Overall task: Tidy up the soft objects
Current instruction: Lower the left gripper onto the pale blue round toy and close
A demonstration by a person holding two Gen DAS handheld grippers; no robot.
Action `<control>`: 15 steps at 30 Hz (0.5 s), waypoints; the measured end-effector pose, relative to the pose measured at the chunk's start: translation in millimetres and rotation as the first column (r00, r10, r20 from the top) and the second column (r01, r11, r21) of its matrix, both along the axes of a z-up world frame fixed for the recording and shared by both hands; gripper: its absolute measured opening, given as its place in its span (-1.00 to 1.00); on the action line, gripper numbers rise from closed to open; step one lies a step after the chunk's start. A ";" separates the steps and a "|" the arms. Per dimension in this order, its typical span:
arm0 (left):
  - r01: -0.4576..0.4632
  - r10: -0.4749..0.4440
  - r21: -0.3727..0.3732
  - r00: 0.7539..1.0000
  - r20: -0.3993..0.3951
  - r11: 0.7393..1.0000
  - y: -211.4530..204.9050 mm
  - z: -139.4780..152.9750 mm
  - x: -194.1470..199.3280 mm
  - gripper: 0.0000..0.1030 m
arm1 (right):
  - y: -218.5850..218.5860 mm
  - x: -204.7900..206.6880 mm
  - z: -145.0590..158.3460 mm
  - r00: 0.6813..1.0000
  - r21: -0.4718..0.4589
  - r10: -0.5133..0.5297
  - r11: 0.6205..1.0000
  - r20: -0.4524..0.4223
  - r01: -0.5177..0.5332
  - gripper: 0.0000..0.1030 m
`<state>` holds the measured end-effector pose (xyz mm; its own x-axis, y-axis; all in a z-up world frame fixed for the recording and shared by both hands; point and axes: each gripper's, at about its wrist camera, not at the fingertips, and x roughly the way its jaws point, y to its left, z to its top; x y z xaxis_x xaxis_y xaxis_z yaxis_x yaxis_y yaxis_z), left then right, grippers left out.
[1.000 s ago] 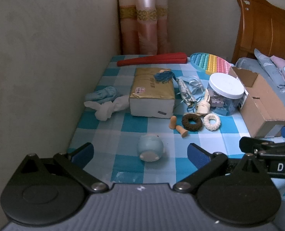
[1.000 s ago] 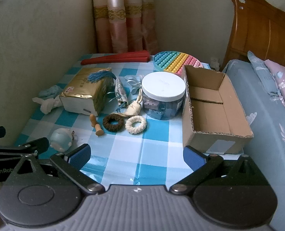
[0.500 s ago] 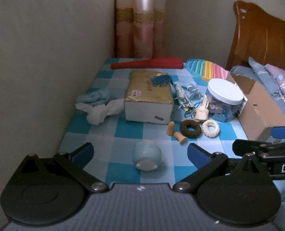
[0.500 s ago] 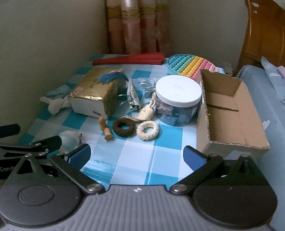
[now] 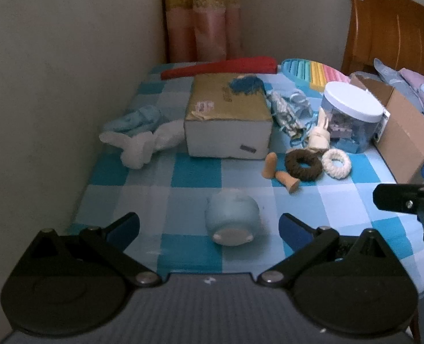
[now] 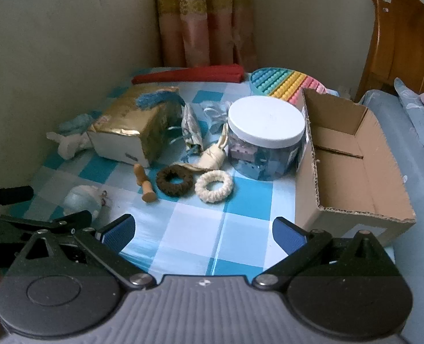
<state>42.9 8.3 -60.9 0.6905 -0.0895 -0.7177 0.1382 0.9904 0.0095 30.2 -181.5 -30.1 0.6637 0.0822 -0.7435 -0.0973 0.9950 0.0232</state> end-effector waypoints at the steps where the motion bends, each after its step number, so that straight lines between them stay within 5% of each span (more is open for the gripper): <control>1: 0.003 -0.003 0.000 1.000 -0.002 1.000 -0.1 -2.4 0.9 0.99 | -0.6 1.9 -3.6 1.000 -0.001 0.005 1.000 -0.007 -0.005 1.00; 10: 0.054 -0.055 0.010 0.998 0.010 0.998 -3.6 -13.8 7.8 0.90 | 1.6 12.6 -23.0 0.998 -0.018 0.047 0.999 -0.044 -0.048 1.00; 15: 0.081 -0.081 0.026 0.996 0.021 0.996 -10.0 -17.2 10.9 0.59 | 2.9 18.8 -28.3 0.997 -0.016 0.051 0.999 -0.060 -0.052 1.00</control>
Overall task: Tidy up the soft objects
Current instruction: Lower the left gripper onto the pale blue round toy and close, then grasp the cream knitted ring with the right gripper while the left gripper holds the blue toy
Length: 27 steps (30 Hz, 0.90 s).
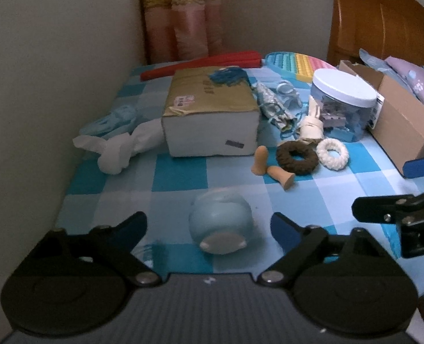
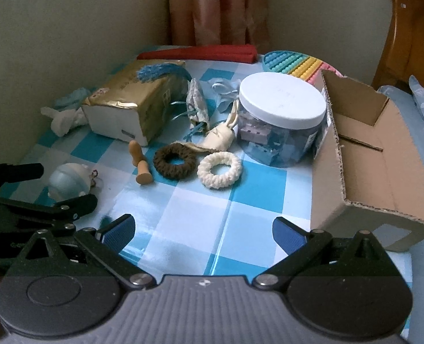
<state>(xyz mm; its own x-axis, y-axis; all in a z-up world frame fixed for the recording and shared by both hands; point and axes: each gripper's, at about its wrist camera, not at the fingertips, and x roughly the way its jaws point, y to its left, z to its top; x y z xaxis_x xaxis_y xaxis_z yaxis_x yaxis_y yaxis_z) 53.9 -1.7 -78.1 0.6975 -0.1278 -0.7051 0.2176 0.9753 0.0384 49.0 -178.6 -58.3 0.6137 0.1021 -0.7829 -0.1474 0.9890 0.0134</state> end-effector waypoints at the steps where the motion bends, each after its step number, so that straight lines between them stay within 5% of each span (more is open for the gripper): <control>1: 0.006 -0.006 0.006 1.000 -0.002 1.000 -1.4 -1.0 0.7 0.56 | 0.1 0.3 -1.0 1.000 0.000 0.001 1.000 -0.003 -0.001 1.00; 12: 0.014 -0.014 -0.005 1.000 -0.006 1.000 -4.0 -3.6 4.7 -0.07 | 0.7 5.2 -7.6 1.000 -0.007 -0.001 1.000 -0.006 0.001 1.00; 20: 0.012 -0.012 -0.006 1.000 -0.015 1.000 -1.8 -3.2 6.1 -0.08 | 1.2 11.5 -12.8 1.000 -0.036 -0.003 0.999 0.018 0.004 0.99; 27: 0.013 -0.013 0.000 1.000 -0.021 1.000 -1.8 -2.8 7.9 -0.08 | 4.0 24.1 -21.1 0.999 -0.078 -0.010 0.997 0.034 0.012 0.70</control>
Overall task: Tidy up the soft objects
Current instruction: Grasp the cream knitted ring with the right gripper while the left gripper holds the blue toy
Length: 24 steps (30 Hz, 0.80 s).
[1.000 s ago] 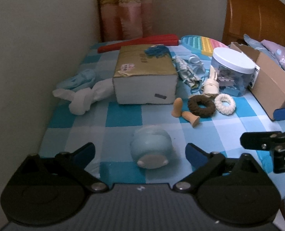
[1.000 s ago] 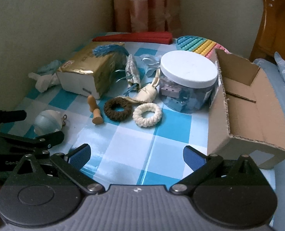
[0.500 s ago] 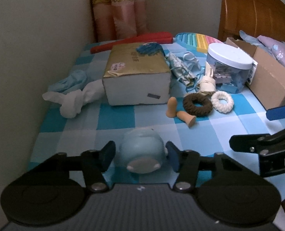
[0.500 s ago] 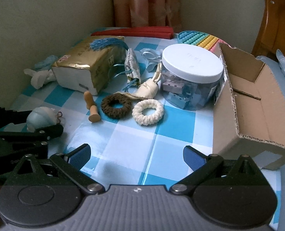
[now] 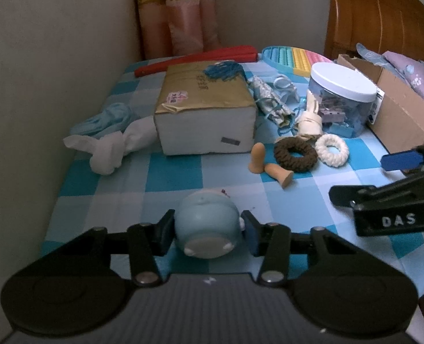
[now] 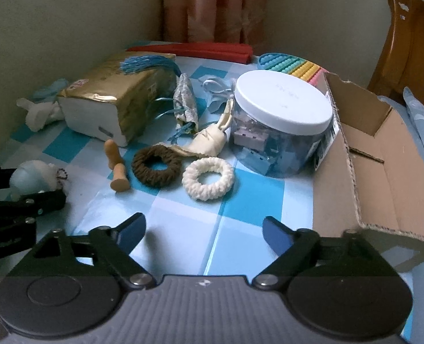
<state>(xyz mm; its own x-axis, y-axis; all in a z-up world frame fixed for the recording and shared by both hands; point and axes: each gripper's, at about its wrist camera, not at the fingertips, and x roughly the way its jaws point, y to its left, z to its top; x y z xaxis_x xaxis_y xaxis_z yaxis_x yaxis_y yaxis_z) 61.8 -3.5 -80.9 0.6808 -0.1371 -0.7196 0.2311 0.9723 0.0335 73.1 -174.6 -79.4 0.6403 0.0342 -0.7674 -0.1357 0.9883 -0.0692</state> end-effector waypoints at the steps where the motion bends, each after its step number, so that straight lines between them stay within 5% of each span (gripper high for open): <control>1: 0.001 -0.001 0.001 1.000 0.000 1.000 -0.1 0.0 0.1 -0.08 | 0.3 2.2 -0.9 1.000 -0.001 0.000 1.000 0.003 0.000 0.67; 11: 0.004 -0.004 0.009 1.000 -0.004 1.000 -1.1 -0.6 2.2 -0.07 | 0.2 23.5 -4.2 0.999 -0.018 0.030 0.999 0.037 -0.029 0.36; 16: -0.005 0.005 0.011 1.000 -0.011 1.000 -0.3 -1.7 4.0 -0.07 | 2.9 32.7 -3.8 0.998 -0.015 0.043 0.999 0.044 -0.043 -0.01; 24: -0.004 0.004 0.010 1.000 -0.013 1.000 -0.3 -0.7 3.0 -0.08 | 0.6 22.7 0.3 0.999 -0.003 0.039 0.999 0.033 -0.039 -0.16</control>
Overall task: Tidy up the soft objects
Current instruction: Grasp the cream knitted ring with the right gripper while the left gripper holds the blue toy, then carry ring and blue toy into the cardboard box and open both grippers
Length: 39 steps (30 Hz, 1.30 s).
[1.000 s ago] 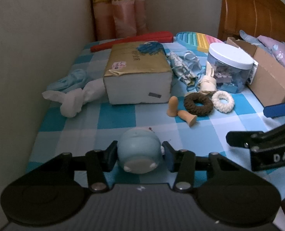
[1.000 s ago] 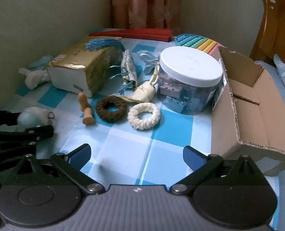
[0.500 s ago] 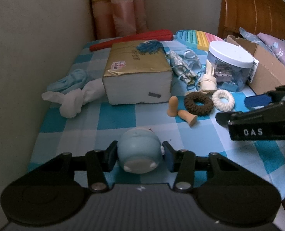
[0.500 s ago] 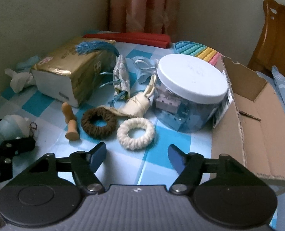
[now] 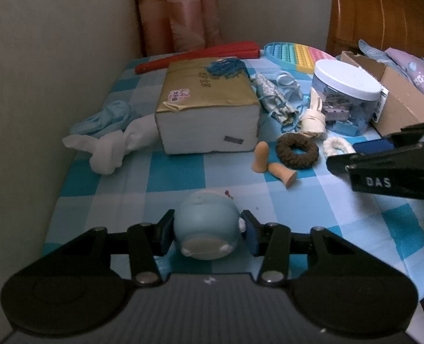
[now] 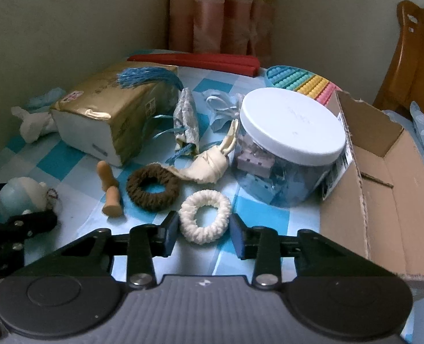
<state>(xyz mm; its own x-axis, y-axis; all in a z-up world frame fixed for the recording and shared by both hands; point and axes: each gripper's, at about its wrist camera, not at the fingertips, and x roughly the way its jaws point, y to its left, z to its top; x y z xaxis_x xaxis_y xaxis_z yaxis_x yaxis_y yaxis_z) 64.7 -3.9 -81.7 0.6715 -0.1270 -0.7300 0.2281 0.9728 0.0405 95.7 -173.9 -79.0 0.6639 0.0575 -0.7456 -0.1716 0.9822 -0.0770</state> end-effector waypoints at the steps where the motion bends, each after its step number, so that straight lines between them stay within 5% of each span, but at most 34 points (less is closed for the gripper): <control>1: 0.001 -0.001 0.000 1.000 0.000 1.000 0.1 0.1 -0.5 -0.08 | -0.2 -3.1 1.6 1.000 0.002 0.002 1.000 0.002 -0.002 -0.16; 15: -0.001 0.001 -0.001 1.000 0.001 1.000 2.3 -0.8 -2.3 -0.08 | -2.3 -3.4 -1.5 1.000 0.034 -0.012 0.999 -0.020 0.013 0.11; 25: 0.004 -0.004 0.000 1.000 -0.011 1.000 3.2 0.8 -2.6 -0.08 | 0.6 -6.7 -2.1 1.000 0.013 -0.011 1.000 -0.017 0.012 -0.14; 39: 0.058 -0.058 0.022 0.998 0.001 0.998 1.8 27.4 -32.2 -0.10 | -9.2 -59.3 35.8 0.999 0.028 0.025 0.999 0.042 -0.026 -0.16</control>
